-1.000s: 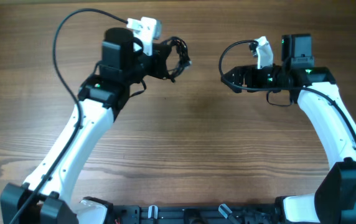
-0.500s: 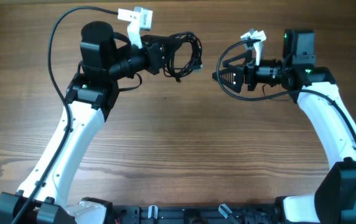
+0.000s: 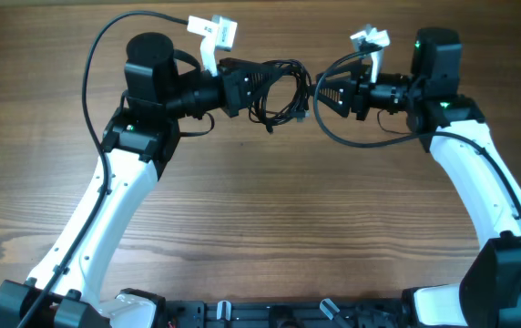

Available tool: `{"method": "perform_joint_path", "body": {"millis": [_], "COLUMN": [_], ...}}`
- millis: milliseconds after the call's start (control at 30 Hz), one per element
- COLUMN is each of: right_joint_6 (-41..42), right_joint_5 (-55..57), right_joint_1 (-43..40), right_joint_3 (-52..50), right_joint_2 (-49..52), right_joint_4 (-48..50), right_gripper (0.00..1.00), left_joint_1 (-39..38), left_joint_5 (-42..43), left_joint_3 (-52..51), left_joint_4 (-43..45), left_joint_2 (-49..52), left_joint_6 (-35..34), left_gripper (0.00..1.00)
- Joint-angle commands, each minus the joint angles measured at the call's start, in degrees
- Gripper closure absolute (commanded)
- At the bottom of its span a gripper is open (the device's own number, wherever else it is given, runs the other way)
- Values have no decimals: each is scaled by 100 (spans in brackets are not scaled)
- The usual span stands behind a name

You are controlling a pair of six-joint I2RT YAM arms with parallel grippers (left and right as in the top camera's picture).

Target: Untangle cables

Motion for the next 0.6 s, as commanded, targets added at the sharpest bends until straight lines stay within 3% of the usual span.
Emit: {"method": "perform_joint_path", "body": {"millis": [0,67,133,167,200,233,367,400,467,567], "right_joint_6": [42,46,46,46,44,44,44,42,42,42], "right_joint_5": [-142,-142,-138,-138,-138,-138,-136,-136,-92,15], "right_joint_1": [173,186,184,184,184,179,179,177,166,168], "right_joint_3": [-2,-2,-2,-2,-2,-2,-2,-2,-2,-2], "right_joint_2": [50,50,50,50,50,50,50,50,50,50], "right_joint_4": [138,168,166,166,173,179,188,188,186,162], "right_gripper": [53,54,89,96,84,79,73,75,94,96], "left_joint_1": [-179,-225,-225,-225,-225,-225,-225,-225,-225,-223], "left_joint_5": [133,133,133,133,133,133,66,20,-17,-26], "left_joint_3": [109,109,109,109,109,109,109,109,109,109], "left_joint_4": [46,46,44,46,46,46,44,44,44,44], "left_joint_2": [-133,-133,-133,-133,-133,-133,-133,-133,-133,-133], "left_joint_6": [-50,-50,-50,-50,-50,-50,-48,-44,-44,-31], "left_gripper": [96,96,96,96,96,96,96,96,96,96]}}
